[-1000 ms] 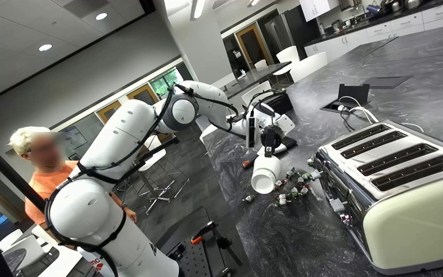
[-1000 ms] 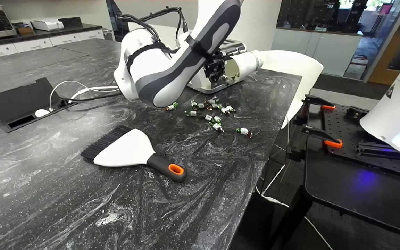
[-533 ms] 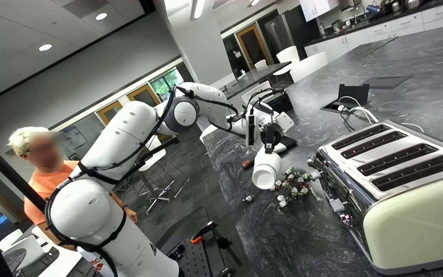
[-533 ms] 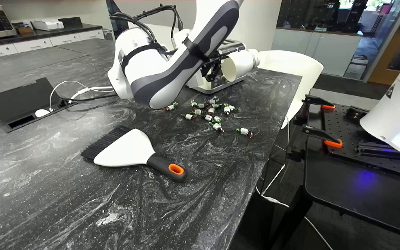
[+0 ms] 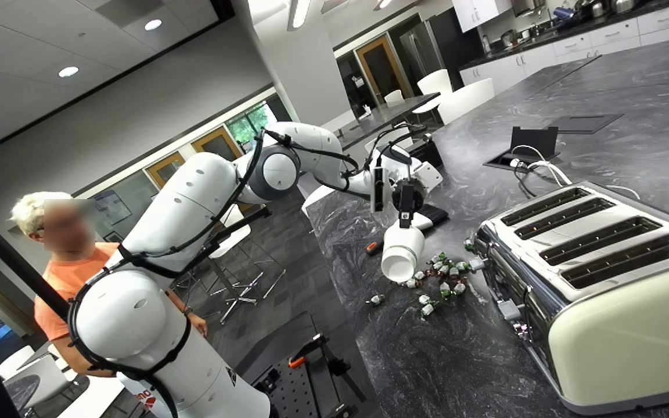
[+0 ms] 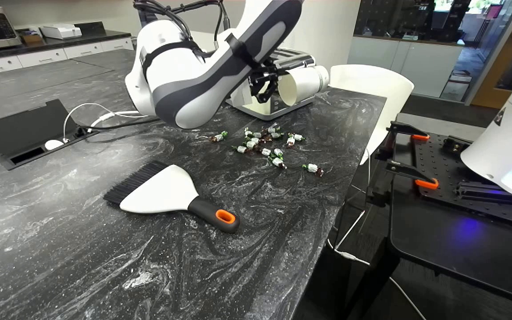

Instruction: Empty the candy in the cup onto the table

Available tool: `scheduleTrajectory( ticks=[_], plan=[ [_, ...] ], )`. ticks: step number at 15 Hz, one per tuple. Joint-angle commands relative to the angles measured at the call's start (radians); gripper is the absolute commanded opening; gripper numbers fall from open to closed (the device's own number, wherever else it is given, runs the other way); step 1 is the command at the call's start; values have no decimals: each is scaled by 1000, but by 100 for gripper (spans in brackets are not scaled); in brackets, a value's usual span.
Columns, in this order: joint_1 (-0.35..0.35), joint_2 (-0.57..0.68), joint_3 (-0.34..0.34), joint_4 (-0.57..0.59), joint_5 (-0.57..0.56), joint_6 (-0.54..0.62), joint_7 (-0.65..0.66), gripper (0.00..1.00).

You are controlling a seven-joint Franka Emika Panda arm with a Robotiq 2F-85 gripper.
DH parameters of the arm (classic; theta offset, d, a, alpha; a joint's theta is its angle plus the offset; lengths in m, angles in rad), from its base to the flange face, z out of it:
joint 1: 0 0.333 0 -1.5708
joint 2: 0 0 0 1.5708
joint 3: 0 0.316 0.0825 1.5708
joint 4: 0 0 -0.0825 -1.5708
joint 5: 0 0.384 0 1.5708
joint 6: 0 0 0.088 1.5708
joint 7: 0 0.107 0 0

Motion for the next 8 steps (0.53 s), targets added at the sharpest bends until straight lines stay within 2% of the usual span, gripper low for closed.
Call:
scheduleTrajectory(
  ticks=[1, 8],
  plan=[
    [-30, -70, 36, 37, 98, 31, 20, 1],
    [-43, -235, 88, 65, 256, 93, 28, 1]
  ],
)
